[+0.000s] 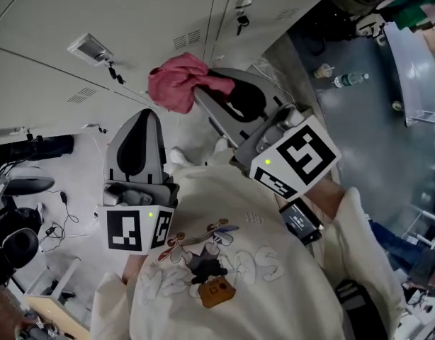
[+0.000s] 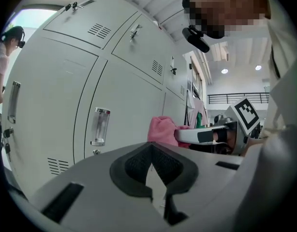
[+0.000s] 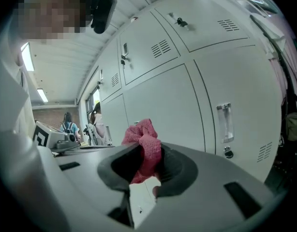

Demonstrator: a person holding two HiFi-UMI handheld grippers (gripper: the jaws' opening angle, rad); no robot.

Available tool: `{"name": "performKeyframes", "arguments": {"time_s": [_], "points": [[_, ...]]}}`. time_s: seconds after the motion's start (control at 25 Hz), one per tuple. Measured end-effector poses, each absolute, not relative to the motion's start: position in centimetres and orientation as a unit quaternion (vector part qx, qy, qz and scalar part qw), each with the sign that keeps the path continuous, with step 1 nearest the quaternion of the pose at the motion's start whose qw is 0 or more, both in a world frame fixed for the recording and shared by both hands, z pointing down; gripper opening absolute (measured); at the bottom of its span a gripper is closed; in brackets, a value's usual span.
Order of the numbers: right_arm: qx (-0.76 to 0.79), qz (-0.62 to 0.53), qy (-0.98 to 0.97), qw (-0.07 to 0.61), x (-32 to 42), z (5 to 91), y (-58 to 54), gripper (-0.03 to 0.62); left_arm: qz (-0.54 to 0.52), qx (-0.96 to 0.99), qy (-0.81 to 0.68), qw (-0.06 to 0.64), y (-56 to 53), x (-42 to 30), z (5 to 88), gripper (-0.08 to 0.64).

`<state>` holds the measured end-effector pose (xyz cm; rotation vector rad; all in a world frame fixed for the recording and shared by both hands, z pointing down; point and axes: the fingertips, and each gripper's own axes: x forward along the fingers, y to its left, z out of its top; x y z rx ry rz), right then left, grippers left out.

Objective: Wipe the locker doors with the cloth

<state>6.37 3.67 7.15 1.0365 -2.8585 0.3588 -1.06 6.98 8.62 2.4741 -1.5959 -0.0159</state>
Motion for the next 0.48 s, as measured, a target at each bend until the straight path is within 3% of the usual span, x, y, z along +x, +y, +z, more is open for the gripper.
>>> {"name": "performKeyframes", "arguments": {"time_s": [0.48], "points": [[0.301, 0.116, -0.945, 0.052, 3.3, 7.6, 5.1, 0.086, -0.005, 0.820, -0.563, 0.102, 8.0, -2.9, 8.7, 0.005]]}}
